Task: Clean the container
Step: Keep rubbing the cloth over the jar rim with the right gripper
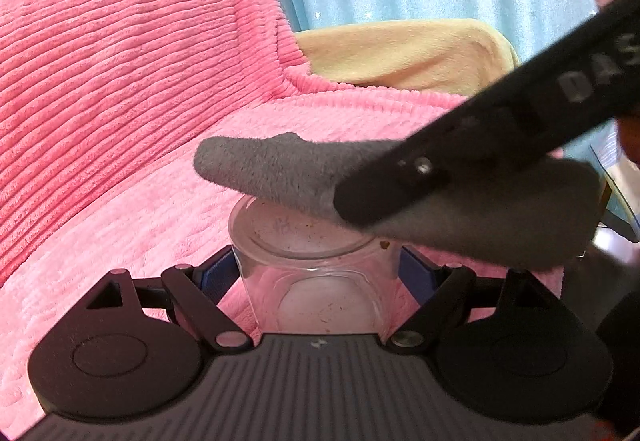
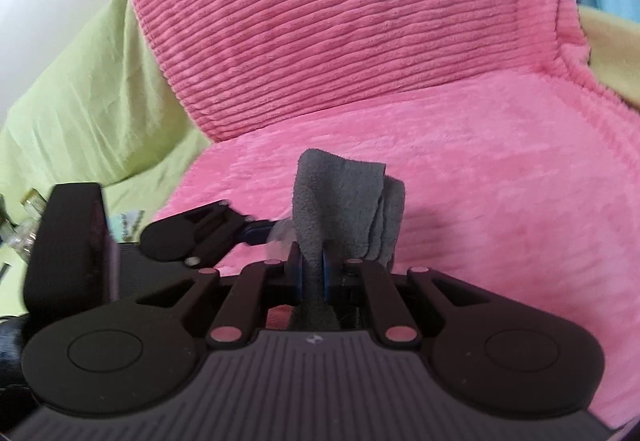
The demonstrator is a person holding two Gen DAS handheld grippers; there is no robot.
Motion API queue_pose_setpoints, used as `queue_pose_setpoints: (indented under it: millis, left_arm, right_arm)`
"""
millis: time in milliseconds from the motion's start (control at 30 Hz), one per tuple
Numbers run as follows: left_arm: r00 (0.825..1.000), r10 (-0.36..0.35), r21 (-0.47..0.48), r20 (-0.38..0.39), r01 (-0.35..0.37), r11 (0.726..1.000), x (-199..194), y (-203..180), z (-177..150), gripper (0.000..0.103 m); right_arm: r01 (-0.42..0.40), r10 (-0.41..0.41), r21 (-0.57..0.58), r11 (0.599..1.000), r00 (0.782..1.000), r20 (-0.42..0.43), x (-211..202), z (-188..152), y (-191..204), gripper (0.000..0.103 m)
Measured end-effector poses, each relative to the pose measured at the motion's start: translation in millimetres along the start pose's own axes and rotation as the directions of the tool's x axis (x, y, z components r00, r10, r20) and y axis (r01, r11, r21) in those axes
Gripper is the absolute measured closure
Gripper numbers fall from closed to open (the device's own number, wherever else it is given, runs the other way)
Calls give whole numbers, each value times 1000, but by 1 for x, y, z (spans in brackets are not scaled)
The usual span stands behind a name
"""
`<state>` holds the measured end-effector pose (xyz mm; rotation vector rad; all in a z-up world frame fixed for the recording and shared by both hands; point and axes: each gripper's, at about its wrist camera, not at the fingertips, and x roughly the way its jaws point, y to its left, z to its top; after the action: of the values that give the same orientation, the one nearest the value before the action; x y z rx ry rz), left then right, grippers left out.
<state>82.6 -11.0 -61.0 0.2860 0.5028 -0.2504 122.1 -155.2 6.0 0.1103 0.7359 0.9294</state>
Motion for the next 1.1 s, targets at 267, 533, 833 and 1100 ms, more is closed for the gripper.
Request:
queue_pose_setpoints:
  millis: [267, 533, 833, 1100]
  left_arm:
    - [1000, 1, -10, -6, -1, 1000, 1, 3, 1, 18]
    - [1000, -4, -19, -9, 4, 1000, 6, 6, 5, 18]
    - [1000, -8, -8, -5, 8, 1000, 4, 3, 4, 18]
    - [1000, -3, 5, -4, 3, 1000, 2, -1, 3, 18]
  right_arm:
    - [-54, 54, -20, 998, 999, -5, 19, 9, 13, 96]
    - [-45, 45, -68, 997, 999, 5, 43, 27, 7, 97]
    - [45, -43, -106, 993, 999, 15, 29, 22, -4, 97]
    - [36, -35, -33, 999, 999, 15, 3, 2, -2, 96]
